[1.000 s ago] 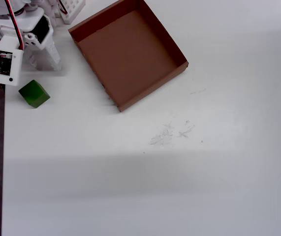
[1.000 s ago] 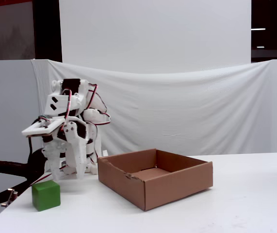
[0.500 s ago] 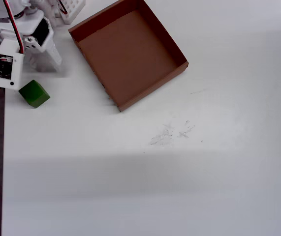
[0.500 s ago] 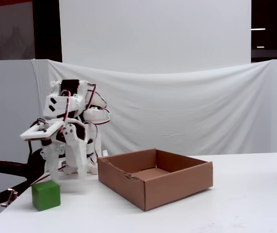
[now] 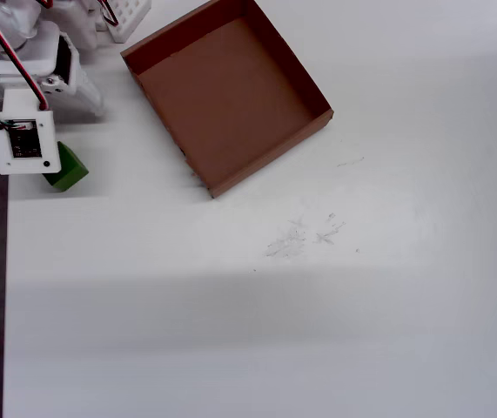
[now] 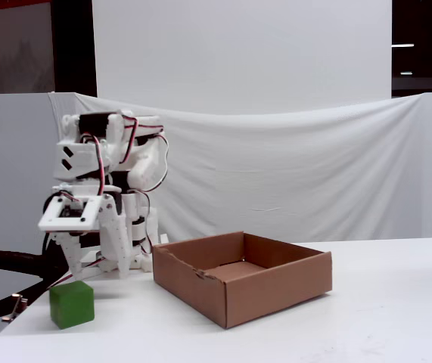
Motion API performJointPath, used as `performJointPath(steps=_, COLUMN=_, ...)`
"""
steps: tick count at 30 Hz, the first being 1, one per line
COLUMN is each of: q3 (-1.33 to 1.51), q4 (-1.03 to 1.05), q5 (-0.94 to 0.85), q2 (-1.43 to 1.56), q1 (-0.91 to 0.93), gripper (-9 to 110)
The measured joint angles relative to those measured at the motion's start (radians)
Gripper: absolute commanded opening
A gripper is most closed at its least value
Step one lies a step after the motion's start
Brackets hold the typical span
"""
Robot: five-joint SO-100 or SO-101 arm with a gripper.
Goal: Grasp a green cube and put it in a box.
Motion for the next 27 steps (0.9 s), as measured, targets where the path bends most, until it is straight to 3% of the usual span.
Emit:
performJointPath(steps=13, q3=-0.290, q4=0.028, q5=-0.101, q2=-0.239, q1=-0.061, gripper=26)
performJointPath(steps=19, q3=-0.382, q4=0.083, q5=-0.347, q2=-0.295, q1=-0.018, gripper=26)
performJointPath(steps=27, q3=-0.416, q4=0.074, q5=-0.466, q2=-0.339, q1=0.009, gripper=26)
